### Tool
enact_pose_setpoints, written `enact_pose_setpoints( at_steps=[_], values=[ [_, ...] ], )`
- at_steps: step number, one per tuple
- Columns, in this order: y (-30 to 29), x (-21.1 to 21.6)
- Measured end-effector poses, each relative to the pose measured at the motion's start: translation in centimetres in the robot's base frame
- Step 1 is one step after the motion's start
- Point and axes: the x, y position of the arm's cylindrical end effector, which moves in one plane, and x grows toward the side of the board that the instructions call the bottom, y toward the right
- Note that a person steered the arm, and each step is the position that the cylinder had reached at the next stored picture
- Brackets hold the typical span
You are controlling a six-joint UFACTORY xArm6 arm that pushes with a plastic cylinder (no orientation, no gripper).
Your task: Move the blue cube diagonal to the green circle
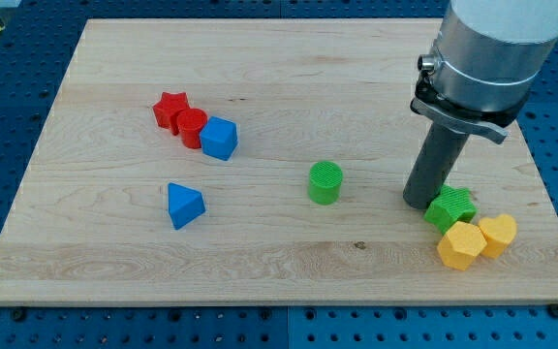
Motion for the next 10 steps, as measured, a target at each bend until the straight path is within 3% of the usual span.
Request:
enact_pose_setpoints(
  at_steps=[3, 4, 5, 7, 10],
  values=[
    [-11.4, 0.9],
    [-17.7, 0.2],
    [-22.4, -4.8],
    [-21.5, -7.2],
    [-16.7, -3.7]
  ],
)
